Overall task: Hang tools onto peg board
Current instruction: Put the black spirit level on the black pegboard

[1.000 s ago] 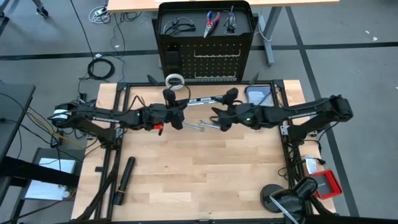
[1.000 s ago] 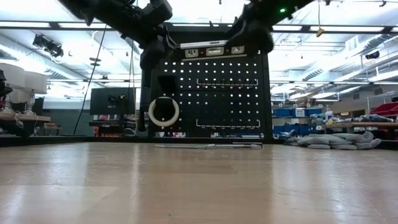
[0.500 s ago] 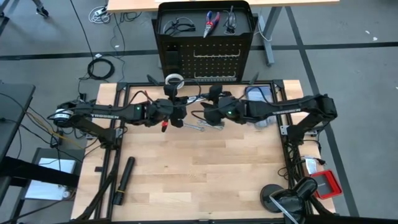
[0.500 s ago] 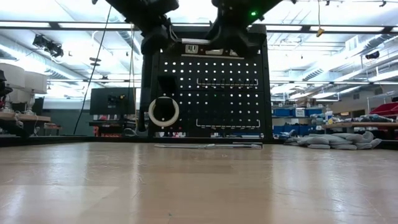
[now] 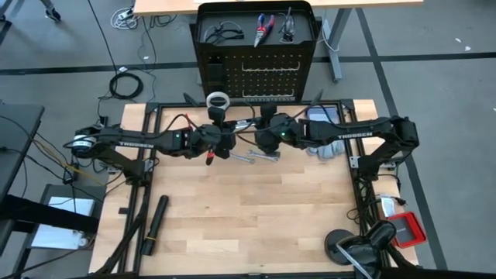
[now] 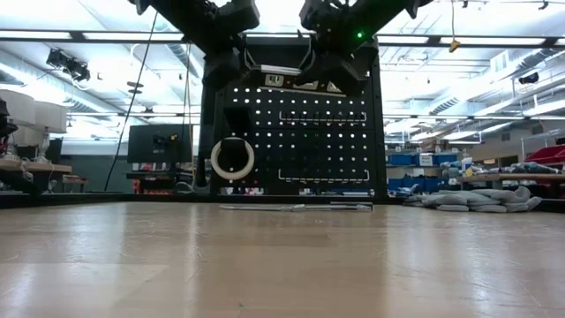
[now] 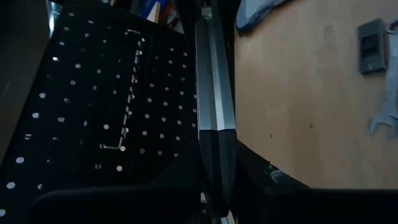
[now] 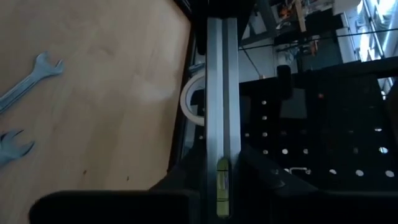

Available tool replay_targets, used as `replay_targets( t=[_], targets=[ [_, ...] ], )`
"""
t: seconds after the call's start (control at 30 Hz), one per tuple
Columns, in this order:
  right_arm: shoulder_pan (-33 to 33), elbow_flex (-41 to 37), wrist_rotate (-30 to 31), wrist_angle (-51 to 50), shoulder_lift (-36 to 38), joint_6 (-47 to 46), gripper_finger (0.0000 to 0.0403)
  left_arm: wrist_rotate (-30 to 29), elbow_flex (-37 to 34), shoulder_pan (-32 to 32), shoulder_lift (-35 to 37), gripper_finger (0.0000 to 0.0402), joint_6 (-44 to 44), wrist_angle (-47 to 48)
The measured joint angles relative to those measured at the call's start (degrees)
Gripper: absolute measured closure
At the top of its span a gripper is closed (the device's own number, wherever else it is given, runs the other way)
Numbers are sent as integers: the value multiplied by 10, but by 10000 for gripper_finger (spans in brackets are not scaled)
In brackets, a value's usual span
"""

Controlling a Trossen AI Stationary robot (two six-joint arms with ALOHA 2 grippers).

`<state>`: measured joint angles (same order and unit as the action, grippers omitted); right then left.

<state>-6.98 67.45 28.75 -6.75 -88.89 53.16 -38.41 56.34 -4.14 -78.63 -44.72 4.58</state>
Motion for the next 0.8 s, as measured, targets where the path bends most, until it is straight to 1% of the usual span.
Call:
replay_targets(
  t=[0.17, 0.27, 0.33, 0.43, 0.5, 0.6, 0.7, 0.8],
  targets=[
    [-1, 0, 6, -3, 1, -7, 340, 0, -1, 0, -1, 315, 2, -30],
    [-3, 0, 25, -7, 1, -6, 340, -4, -1, 2, -1, 291, 43, -36],
    [-7, 0, 45, -9, 0, -3, 340, -17, -1, 4, 0, 276, 64, -21],
    [-19, 0, 67, -8, 0, 7, 340, -62, -1, 11, 2, 260, 95, -4],
    [-31, 0, 73, -8, 0, 10, 340, -81, -5, 19, 3, 255, 114, -9],
    [-53, -1, 74, 9, 0, 10, 337, -82, -25, 34, 9, 255, 139, -13],
    [-78, -1, 75, 51, 0, 12, 337, -82, -56, 49, 10, 255, 161, -50],
    [-101, -1, 75, 103, 0, 34, 337, -80, -98, 56, 10, 255, 176, -98]
  ],
)
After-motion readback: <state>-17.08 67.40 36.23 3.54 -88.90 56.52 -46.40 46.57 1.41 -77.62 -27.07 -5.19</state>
